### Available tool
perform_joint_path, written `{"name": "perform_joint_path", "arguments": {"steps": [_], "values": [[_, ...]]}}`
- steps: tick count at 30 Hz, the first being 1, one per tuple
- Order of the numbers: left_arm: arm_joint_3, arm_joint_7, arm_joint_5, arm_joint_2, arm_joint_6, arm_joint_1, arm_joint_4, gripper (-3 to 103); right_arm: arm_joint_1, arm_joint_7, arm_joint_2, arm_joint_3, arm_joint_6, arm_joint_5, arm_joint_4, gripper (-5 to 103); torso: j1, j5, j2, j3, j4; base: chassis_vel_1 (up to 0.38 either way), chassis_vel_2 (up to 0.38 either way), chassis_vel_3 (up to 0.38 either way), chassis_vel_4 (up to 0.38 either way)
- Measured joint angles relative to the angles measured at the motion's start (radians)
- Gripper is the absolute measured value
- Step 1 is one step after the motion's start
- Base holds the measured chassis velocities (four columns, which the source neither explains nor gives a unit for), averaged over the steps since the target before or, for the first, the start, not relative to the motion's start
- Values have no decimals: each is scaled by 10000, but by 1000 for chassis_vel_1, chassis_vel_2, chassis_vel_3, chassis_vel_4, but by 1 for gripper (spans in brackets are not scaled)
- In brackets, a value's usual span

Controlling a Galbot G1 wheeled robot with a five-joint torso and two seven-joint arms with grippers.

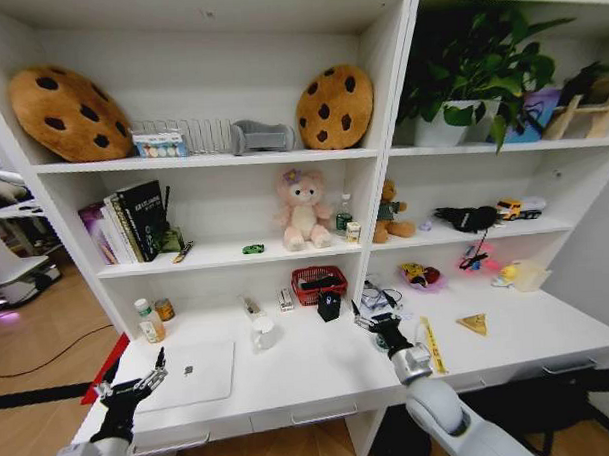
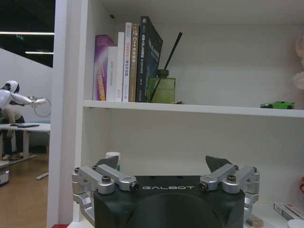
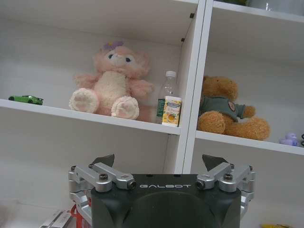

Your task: Organize the objects on the table.

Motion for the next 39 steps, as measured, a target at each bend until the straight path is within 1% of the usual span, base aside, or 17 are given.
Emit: {"name": "perform_joint_path", "arguments": {"steps": [1,3,4,7,8,9,11,12,15,20,23,25,30,39], "values": [[-15,-21,-1,-47,41,5,-47,100,-389,-93,88,219,161,-122,209,100,0,0,0,0,1,0,0,0,0],[-21,-24,-2,-67,54,5,-60,100,-599,-127,163,314,261,-222,300,100,0,-1,0,0,2,0,0,0,0],[-27,-32,-3,-102,69,6,-72,100,-890,-134,332,436,385,-382,390,100,0,0,0,0,3,0,0,0,0],[-34,-34,-4,-122,76,5,-88,100,-1096,-134,480,515,444,-494,446,100,1,0,-1,0,3,0,0,0,0],[-46,-35,-6,-135,78,5,-93,100,-1346,-133,629,568,503,-619,494,100,1,0,-1,0,3,0,0,0,0],[-99,-35,-37,-151,80,17,-107,100,-2204,-128,1052,730,863,-1328,490,100,1,-1,-1,0,0,0,0,0,0],[-111,-35,-43,-153,80,38,-109,100,-2570,-121,1179,875,1086,-1587,394,100,1,-1,-1,0,0,0,0,0,0],[-111,-35,-43,-153,80,38,-109,100,-2570,-121,1179,875,1086,-1587,394,100,1,-1,-1,0,0,0,0,0,0],[-113,-34,-45,-155,80,42,-109,100,-2949,-124,1258,1127,1489,-1912,183,100,1,-1,-1,0,0,0,0,0,0],[-94,-29,-47,-160,80,33,-94,100,-3090,-151,1303,1221,1530,-1918,177,100,1,0,-1,1,0,0,0,0,0],[-72,-28,-47,-164,80,-32,-64,100,-3019,-138,1305,1150,1396,-1977,186,100,1,-1,-1,1,1,0,0,0,0],[-65,-59,-46,-145,96,-104,-57,100,-2932,-1,1366,1069,1284,-1986,170,100,2,-1,-1,1,2,0,0,0,0],[-101,-76,-83,-84,126,-140,-39,100,-2926,79,1449,1037,1337,-2121,-74,100,2,-1,-1,1,1,0,0,0,0],[14,-80,-30,-136,128,-176,16,100,-2918,138,1580,990,1422,-2178,-192,100,1,-4,-1,1,1,-123,-141,127,130]]}}
